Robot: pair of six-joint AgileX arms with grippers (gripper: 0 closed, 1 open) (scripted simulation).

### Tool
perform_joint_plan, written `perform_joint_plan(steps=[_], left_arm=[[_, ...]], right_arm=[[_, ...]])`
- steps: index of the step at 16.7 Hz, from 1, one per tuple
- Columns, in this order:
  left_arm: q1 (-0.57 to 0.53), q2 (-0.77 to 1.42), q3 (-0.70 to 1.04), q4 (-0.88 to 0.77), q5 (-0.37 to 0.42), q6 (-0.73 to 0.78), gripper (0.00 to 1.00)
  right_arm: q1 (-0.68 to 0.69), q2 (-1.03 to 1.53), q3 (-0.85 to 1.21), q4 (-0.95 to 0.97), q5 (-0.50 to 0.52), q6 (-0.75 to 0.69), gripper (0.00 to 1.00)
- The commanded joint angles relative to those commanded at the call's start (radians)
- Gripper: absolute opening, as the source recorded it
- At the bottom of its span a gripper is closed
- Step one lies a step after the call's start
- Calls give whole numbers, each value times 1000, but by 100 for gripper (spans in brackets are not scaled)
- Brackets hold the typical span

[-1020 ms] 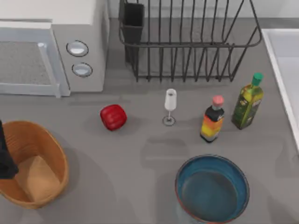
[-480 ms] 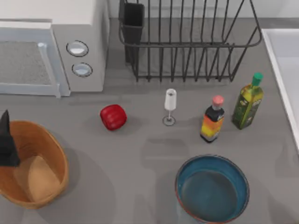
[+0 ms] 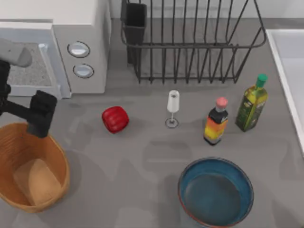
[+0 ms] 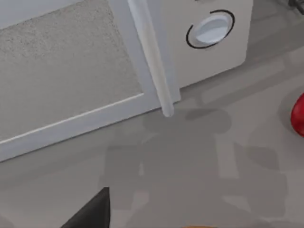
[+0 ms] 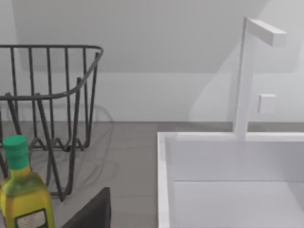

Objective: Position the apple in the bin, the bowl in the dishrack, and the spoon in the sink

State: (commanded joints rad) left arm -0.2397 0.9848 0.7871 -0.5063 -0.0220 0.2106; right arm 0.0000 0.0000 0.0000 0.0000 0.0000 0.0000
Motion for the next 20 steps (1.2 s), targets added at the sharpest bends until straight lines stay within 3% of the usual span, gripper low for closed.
perform_joint_plan(steps=[12, 16, 20], left_arm=[[-232, 968, 775, -497, -23, 205, 100], [-261, 1127, 908, -577, -32, 239, 100], [-264, 1155, 933, -588, -35, 245, 100]], right_arm=[[0, 0, 0, 0, 0, 0, 100], [0, 0, 0, 0, 0, 0, 100], [0, 0, 0, 0, 0, 0, 100]])
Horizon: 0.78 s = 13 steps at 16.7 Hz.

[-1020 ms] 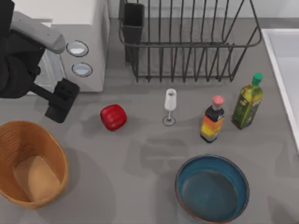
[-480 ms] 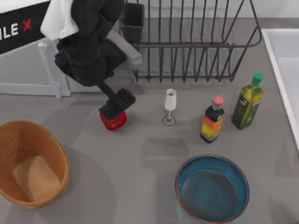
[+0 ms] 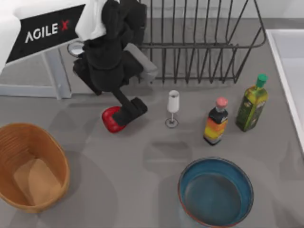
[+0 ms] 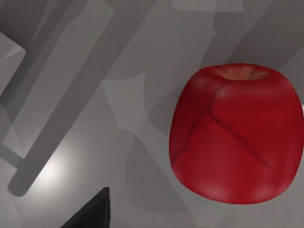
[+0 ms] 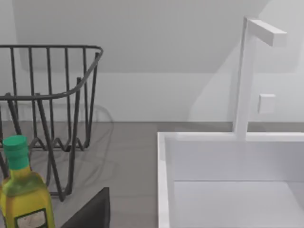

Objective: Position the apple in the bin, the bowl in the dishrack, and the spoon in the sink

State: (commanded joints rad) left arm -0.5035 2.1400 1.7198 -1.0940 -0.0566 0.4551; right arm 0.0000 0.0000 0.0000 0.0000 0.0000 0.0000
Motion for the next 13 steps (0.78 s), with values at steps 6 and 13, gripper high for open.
perform_joint_plan(steps=[6, 13], left_arm=[[4, 15, -30, 42, 0, 4, 100], [11, 96, -132, 229, 2, 12, 100]], right_arm=[[0, 0, 0, 0, 0, 0, 100], [0, 0, 0, 0, 0, 0, 100]])
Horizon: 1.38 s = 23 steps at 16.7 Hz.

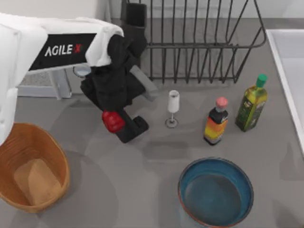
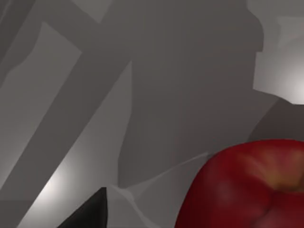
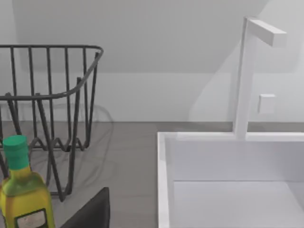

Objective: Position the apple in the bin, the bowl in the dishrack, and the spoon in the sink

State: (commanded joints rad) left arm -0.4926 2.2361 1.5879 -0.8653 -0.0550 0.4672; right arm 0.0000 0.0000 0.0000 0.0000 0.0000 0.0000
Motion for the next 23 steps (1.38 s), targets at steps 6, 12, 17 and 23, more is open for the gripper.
perform_joint_plan(steps=[6, 12, 17, 23], left_arm=[[0, 0, 0, 0, 0, 0, 77], [0, 0, 0, 0, 0, 0, 32], [0, 0, 0, 0, 0, 0, 0], [0, 0, 0, 0, 0, 0, 0]], right_arm=[[0, 0, 0, 0, 0, 0, 100], [0, 0, 0, 0, 0, 0, 100], [0, 0, 0, 0, 0, 0, 100], [0, 0, 0, 0, 0, 0, 100]])
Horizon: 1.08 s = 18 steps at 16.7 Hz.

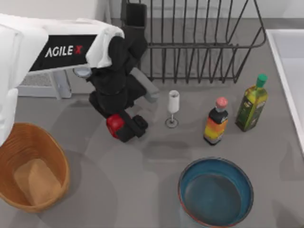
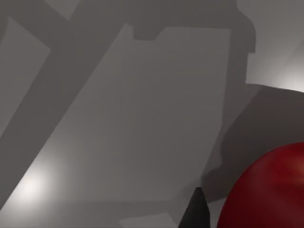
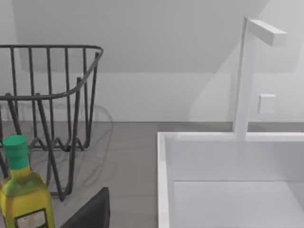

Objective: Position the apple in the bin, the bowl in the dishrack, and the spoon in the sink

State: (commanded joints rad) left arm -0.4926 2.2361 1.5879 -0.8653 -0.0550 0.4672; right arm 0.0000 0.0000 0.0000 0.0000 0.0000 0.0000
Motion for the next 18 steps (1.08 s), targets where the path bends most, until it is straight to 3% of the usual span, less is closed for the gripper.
perform_joint_plan(steps=[5, 12, 18], left_arm=[[-12, -28, 33, -56, 35, -16, 0], [-11, -96, 239, -343, 34, -22, 0], [-9, -103, 260, -366, 33, -20, 0]], right_arm=[[0, 0, 0, 0, 0, 0, 100], [0, 0, 0, 0, 0, 0, 100], [0, 0, 0, 0, 0, 0, 100]])
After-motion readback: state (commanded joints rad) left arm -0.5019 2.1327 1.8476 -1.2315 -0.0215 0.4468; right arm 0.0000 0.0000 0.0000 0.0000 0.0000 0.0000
